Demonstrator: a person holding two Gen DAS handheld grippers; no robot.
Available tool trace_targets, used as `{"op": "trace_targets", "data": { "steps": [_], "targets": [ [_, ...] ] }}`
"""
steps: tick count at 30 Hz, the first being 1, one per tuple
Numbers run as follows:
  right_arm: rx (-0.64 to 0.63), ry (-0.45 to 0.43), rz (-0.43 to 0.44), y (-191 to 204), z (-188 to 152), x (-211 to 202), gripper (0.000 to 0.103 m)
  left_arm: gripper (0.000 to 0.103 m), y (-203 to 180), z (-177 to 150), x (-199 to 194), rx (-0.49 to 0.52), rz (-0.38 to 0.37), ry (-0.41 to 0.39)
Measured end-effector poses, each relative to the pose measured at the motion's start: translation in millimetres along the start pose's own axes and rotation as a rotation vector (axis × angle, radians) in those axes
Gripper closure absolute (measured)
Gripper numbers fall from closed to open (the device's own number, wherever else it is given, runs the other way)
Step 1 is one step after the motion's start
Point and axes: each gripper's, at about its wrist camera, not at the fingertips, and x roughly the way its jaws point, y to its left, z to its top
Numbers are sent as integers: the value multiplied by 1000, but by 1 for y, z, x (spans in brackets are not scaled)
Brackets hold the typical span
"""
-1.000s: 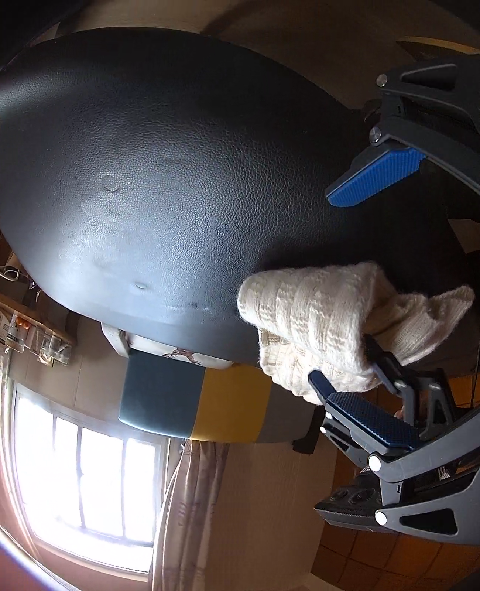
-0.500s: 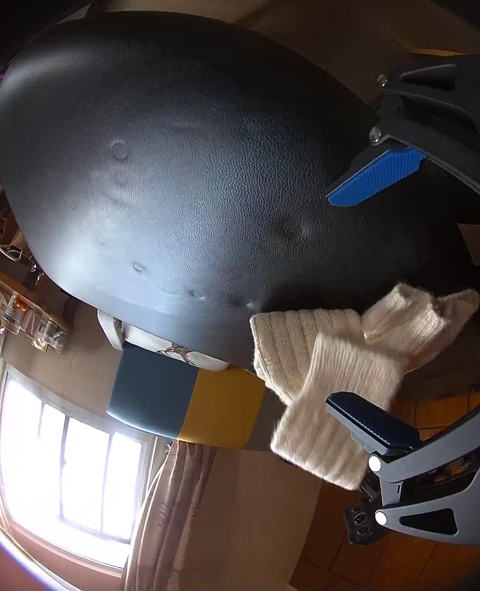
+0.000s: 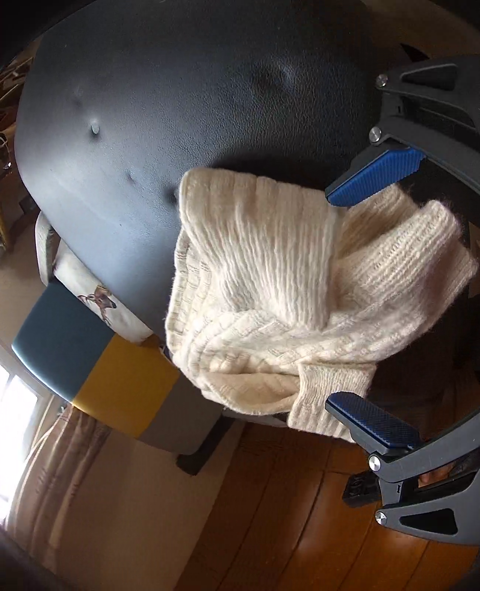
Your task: Fold clothes
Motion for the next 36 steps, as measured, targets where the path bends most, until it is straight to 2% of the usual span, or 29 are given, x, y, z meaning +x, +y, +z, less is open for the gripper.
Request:
{"op": "trace_targets", "data": {
  "steps": [2,4,5,8,11,12,15,19,22,25,27,28,29,30,31,32,36],
  "targets": [
    [-20,96,6,6,-7,19,0,53,6,-4,-8,6,85,-12],
    [-48,184,5,14,-19,40,0,51,13,-8,-16,-1,172,-37],
    [-89,184,-20,21,-24,46,0,51,16,-10,-22,-6,197,-54],
    [-187,235,-33,39,-34,56,0,51,6,-16,-43,35,181,-123],
    [-175,283,19,44,-38,64,0,48,-34,-21,-41,197,145,-135],
    [-180,292,26,46,-40,66,0,47,-49,-23,-36,258,141,-132],
    [-217,299,18,51,-46,67,0,47,-89,-31,-12,434,194,-114],
    [-211,268,47,42,-50,59,0,47,-104,-37,22,493,192,-18],
    [-151,250,88,31,-47,54,0,46,-110,-37,34,501,173,12],
    [-129,247,100,26,-46,51,0,19,-123,-42,48,569,174,43],
    [-132,246,99,24,-46,48,0,19,-123,-48,65,607,234,68],
    [-138,243,97,28,-48,52,0,28,-120,-49,73,615,273,80],
    [-142,241,95,30,-49,53,0,74,-118,-51,82,623,312,91],
    [-147,240,94,30,-50,52,0,91,-113,-52,88,616,337,105],
    [-154,240,93,30,-51,52,0,89,-103,-49,86,562,308,112],
    [-160,241,92,30,-51,51,0,90,-94,-45,75,503,254,79],
    [-176,244,88,30,-54,49,0,90,-51,-17,-1,243,0,-96]
  ]
}}
